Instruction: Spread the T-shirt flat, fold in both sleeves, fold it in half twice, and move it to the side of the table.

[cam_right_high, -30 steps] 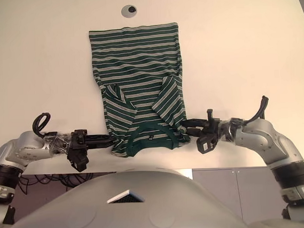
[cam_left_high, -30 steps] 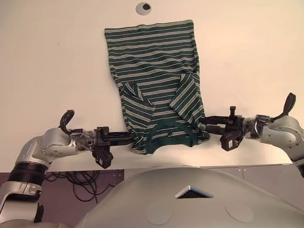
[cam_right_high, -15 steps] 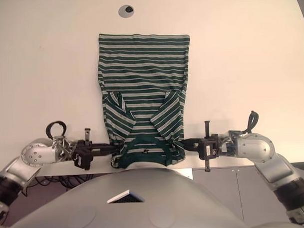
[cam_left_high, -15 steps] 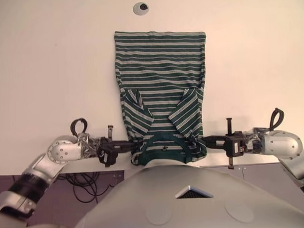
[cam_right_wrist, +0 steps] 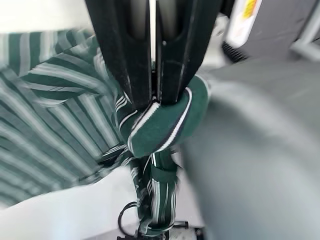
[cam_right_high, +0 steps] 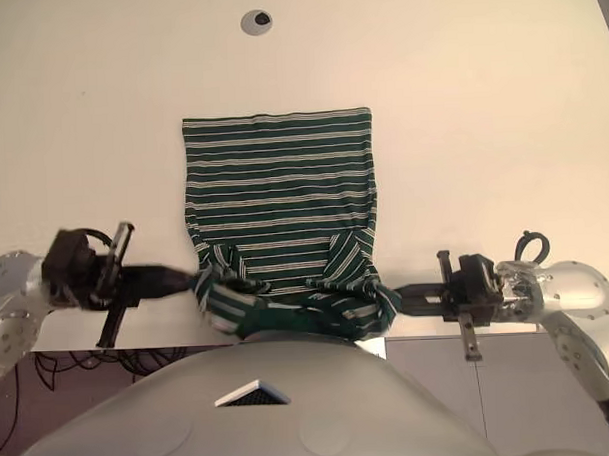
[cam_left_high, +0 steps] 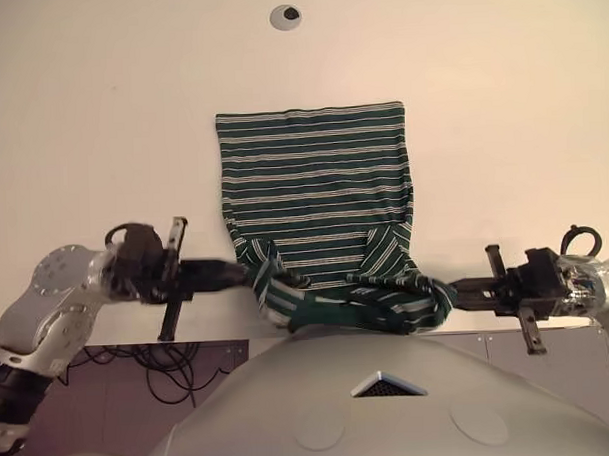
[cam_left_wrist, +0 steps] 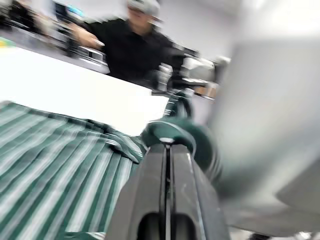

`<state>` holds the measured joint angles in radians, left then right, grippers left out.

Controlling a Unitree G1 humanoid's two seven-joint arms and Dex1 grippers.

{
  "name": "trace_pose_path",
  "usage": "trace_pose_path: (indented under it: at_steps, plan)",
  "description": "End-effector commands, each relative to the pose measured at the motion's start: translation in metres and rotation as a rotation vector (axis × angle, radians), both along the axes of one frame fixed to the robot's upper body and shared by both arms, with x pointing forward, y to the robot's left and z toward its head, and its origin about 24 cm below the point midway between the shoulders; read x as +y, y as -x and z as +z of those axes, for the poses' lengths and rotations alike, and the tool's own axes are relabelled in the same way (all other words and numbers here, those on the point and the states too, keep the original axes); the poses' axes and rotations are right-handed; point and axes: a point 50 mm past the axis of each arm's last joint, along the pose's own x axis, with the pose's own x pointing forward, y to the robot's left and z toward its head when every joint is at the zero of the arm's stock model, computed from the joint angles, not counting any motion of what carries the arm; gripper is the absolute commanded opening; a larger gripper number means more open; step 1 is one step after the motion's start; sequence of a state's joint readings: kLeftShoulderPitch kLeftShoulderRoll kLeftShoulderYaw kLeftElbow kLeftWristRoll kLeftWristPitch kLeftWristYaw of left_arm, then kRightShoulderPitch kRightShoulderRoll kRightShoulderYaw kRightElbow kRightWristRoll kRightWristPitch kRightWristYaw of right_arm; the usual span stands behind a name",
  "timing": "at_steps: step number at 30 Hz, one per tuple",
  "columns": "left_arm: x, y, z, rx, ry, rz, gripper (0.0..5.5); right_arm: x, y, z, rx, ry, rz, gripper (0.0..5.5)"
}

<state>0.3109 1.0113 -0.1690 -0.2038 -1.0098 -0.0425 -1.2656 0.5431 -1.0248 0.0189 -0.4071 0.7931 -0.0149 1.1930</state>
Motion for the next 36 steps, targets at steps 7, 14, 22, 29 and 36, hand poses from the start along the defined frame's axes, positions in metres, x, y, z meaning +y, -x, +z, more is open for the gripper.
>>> trace_pose_path:
  at_steps: [7,14,22,29,36]
  plan:
    - [0.018,-0.058,-0.031,-0.022,-0.127,0.446,0.0,-0.002,-0.081,-0.009,-0.178,0.036,-0.462,0.02]
    - [0.013,-0.093,-0.054,-0.045,-0.278,0.649,0.0,0.013,-0.122,-0.03,-0.165,0.108,-0.604,0.02]
    - [0.005,-0.116,-0.058,-0.024,-0.266,0.772,0.0,0.03,-0.16,-0.037,-0.17,0.103,-0.711,0.02]
    - [0.005,-0.119,-0.066,0.031,-0.335,0.803,0.31,0.031,-0.181,-0.051,-0.074,0.097,-0.807,0.56]
    - [0.024,-0.135,-0.064,0.051,-0.376,0.983,1.23,0.025,-0.194,-0.054,-0.057,0.07,-0.911,1.61]
